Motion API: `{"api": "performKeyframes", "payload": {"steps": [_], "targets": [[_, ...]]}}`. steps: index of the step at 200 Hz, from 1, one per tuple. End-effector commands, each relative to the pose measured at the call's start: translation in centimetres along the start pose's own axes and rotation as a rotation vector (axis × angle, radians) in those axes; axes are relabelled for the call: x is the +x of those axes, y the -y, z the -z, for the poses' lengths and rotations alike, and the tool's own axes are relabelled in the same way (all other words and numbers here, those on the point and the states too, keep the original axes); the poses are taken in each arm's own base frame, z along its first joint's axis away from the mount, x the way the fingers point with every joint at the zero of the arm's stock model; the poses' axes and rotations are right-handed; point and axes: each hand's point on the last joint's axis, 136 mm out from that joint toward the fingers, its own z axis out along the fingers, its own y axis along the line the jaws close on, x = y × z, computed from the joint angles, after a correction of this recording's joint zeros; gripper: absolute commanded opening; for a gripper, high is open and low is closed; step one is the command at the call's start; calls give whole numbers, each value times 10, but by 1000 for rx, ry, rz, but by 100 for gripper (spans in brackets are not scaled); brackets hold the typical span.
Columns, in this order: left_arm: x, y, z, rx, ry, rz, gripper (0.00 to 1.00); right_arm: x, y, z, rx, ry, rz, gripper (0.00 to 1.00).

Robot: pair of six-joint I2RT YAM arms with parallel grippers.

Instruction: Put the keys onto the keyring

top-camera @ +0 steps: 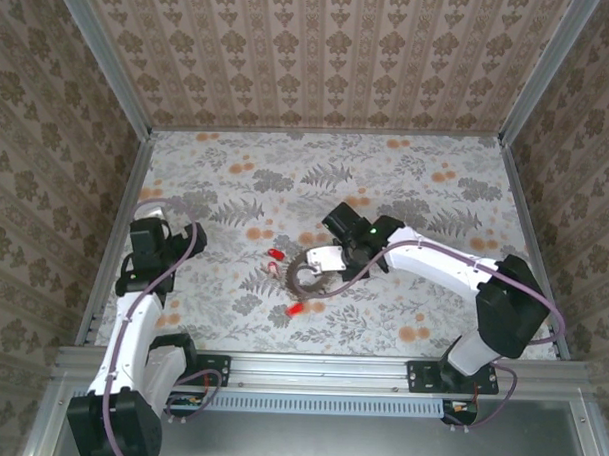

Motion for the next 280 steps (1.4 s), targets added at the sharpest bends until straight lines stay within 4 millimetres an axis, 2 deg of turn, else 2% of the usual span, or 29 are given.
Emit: {"api": "performKeyframes", "payload": {"steps": [1, 16, 32, 42, 52, 63, 94, 108, 120, 134, 145, 154, 156, 157, 158, 161, 173, 189, 197, 209, 225, 258, 280], "targets": [[-3, -8, -5, -37, 48, 37, 100, 42, -29, -13, -93, -105, -46, 4], [-3, -7, -8, -40, 70, -14, 100, 71, -31, -25, -118, -180, -139, 5], [-3, -17, -10, -105, 90, -41, 100, 105, -37, -35, -146, -275, -227, 6], [-6, -20, -9, -129, 100, -61, 100, 117, -36, -36, -136, -301, -273, 7], [-9, -18, -10, -129, 110, -107, 100, 123, -30, -32, -109, -301, -324, 11], [-13, -18, -10, -142, 115, -139, 100, 130, -23, -27, -76, -305, -375, 22], [-14, -25, -14, -195, 107, -225, 100, 150, -24, -20, -64, -347, -431, 44], [-13, -23, -17, -184, 97, -281, 100, 153, -18, -15, -30, -330, -467, 46], [-13, -17, -18, -156, 86, -318, 100, 152, -5, -5, 29, -285, -519, 46], [-17, -4, -17, -90, 87, -355, 100, 140, 17, 12, 124, -166, -595, 47], [-24, 10, -13, -32, 115, -383, 100, 127, 44, 42, 249, -6, -676, 54], [-31, 18, -10, 1, 140, -402, 100, 119, 65, 67, 361, 128, -745, 67], [-33, 20, -9, 3, 145, -405, 100, 117, 69, 73, 384, 159, -762, 76], [-33, 20, -8, 4, 146, -407, 100, 117, 72, 76, 398, 174, -769, 88], [-34, 21, -8, 7, 149, -408, 100, 116, 74, 80, 413, 190, -778, 94], [-37, 23, -6, 9, 157, -412, 100, 116, 80, 89, 448, 232, -801, 99], [-47, 32, 1, 29, 186, -427, 100, 115, 99, 128, 609, 406, -893, 100], [-59, 45, 14, 65, 239, -470, 100, 122, 111, 176, 825, 631, -1003, 100], [-66, 51, 20, 74, 281, -486, 100, 131, 110, 192, 921, 725, -1069, 99], [-71, 54, 25, 74, 324, -490, 100, 145, 103, 202, 1034, 829, -1162, 100], [-67, 55, 19, 78, 336, -495, 100, 161, 91, 189, 1100, 843, -1214, 100], [-44, 45, -18, 51, 297, -467, 100, 186, 70, 131, 1091, 803, -1295, 100], [-33, 39, -39, 29, 284, -458, 100, 201, 66, 97, 1066, 760, -1337, 100]]}}
